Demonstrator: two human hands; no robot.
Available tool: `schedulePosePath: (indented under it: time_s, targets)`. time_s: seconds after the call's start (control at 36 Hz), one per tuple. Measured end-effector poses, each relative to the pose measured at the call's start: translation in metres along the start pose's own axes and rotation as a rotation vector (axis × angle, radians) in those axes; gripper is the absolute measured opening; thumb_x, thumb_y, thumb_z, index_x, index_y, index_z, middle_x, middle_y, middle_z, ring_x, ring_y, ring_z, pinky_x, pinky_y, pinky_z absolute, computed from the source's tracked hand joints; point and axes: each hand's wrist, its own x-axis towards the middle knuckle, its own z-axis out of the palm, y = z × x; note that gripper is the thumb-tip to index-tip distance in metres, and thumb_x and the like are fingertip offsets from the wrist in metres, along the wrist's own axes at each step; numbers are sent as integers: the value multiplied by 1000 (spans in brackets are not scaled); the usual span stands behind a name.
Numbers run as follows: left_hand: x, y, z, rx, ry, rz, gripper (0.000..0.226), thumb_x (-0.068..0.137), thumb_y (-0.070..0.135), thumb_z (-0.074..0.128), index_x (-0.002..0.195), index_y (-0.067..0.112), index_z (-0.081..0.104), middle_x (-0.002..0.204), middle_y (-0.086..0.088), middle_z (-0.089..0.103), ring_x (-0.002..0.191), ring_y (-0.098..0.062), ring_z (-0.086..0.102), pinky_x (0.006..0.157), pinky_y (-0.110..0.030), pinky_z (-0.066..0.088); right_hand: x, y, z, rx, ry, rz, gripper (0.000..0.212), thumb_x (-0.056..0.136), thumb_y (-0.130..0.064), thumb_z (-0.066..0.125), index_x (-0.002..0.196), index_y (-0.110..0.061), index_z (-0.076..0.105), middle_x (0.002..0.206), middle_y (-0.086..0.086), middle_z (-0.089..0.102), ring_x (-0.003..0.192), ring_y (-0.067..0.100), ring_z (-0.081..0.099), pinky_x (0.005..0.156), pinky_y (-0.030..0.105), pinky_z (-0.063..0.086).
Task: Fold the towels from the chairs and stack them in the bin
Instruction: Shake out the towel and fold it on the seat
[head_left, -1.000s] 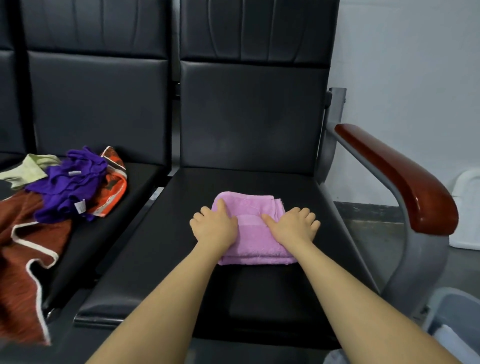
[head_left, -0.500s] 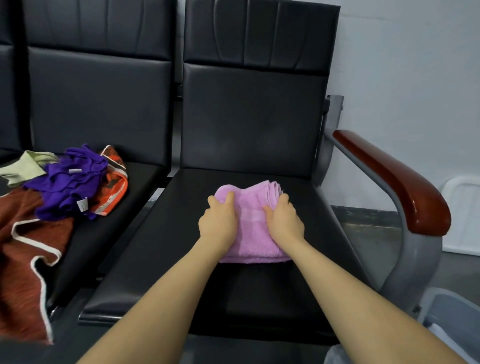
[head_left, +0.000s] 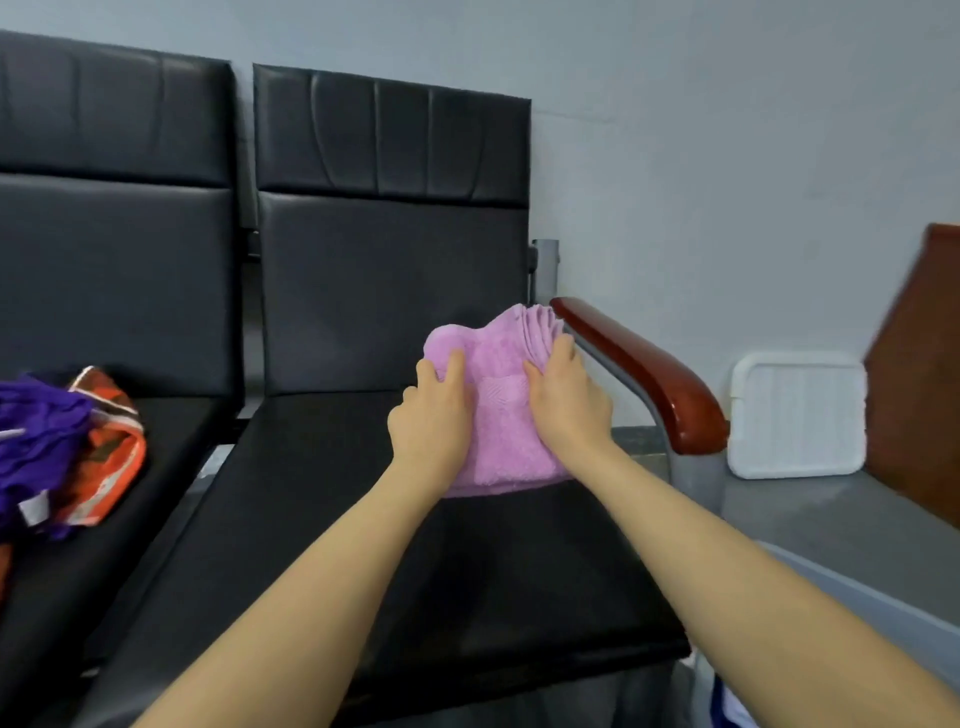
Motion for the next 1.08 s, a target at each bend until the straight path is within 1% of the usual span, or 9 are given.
schedulePosePath:
  time_s: [0.06,0.14,0.25,0.33,0.47,0.58,0.75,0.89,1.08]
  targets:
    - [6,19,0,-17,25,42,32,99,27,37,130,19,34,98,-5,40,71,-24,52,52,-32,39,4,14,-14,-53,45,20,39,102,-35,37,130,-8,34,118,9,55,96,28,61,64,33,40]
    - [10,49,0,1,50,119,34,100,29,35,132,19,34,99,-7,43,69,-24,53,52,-31,39,6,39,-34,-71,93,38,41,101,-38,36,127,-7,36,116,11,56,93,29,62,67,39,49]
    - [7,101,6,-26,58,233,34,100,27,36,132,18,35,98,-8,46,66,-24,52,51,-32,38,-1,85,-67,-134,143,122,38,102,-37,34,122,-4,36,115,12,53,93,34,61,61,34,33]
    - [-2,146,14,-53,78,326,35,98,22,40,132,16,39,97,-9,49,64,-27,52,50,-32,37,-10,125,-93,-197,175,188,41,102,-37,33,124,-3,35,120,14,51,100,36,61,63,37,31]
    - [-23,220,33,-109,53,470,39,99,22,40,137,17,37,106,-11,50,75,-33,58,54,-35,33,-29,195,-129,-206,217,312,43,102,-37,35,127,-3,36,122,14,52,100,37,60,65,38,34]
    - [-47,279,62,-201,-62,569,39,101,25,36,139,18,32,115,-13,45,84,-37,60,58,-38,38,-51,255,-149,-238,222,401,45,102,-37,36,132,-3,34,123,13,52,102,37,60,69,39,41]
    - [-91,334,119,-223,-251,623,36,101,22,35,136,17,32,115,-14,44,84,-35,59,60,-38,40,-91,336,-142,-169,160,584,37,100,-37,39,118,-4,39,118,15,54,105,37,58,73,40,40]
    - [-127,345,179,-179,-489,579,33,99,21,33,133,19,32,116,-12,42,87,-33,55,68,-37,42,-124,393,-108,-3,47,735,36,99,-34,43,116,-3,38,120,19,54,108,40,55,78,41,39]
    - [-167,329,253,-46,-705,523,42,100,25,30,142,25,24,130,-13,38,103,-34,53,77,-39,44,-164,454,-43,204,-152,804,34,97,-26,51,113,1,39,115,28,59,106,43,57,83,44,45]
